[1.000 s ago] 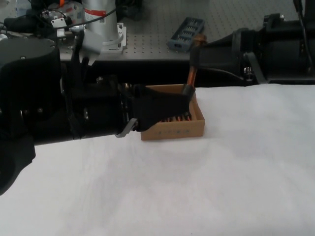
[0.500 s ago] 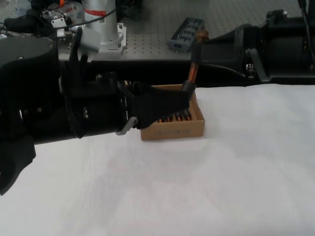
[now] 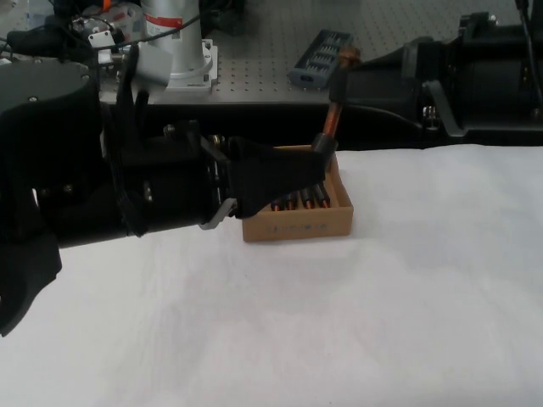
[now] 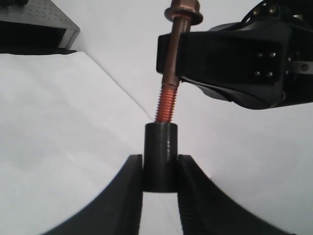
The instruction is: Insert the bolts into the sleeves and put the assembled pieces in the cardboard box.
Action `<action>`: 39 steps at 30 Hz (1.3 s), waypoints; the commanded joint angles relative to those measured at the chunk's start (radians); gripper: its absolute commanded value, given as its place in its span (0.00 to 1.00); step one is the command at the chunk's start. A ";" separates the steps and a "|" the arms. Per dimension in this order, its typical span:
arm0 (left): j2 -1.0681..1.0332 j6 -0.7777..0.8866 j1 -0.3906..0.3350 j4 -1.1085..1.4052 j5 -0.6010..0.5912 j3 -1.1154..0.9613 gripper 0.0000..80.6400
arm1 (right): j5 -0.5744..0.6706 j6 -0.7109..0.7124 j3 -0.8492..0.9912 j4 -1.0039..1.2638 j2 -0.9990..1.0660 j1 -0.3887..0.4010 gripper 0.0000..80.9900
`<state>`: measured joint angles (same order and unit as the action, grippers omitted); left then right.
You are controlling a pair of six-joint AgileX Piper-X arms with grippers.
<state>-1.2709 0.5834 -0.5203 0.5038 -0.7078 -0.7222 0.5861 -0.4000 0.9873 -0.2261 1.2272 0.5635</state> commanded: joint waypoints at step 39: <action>0.012 0.024 0.008 0.171 0.060 -0.020 0.01 | -0.081 -0.060 -0.010 -0.142 0.027 -0.005 0.03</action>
<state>-1.2839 0.5855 -0.5203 0.5488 -0.6776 -0.7105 0.5304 -0.4887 0.9930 -0.2688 1.2352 0.5630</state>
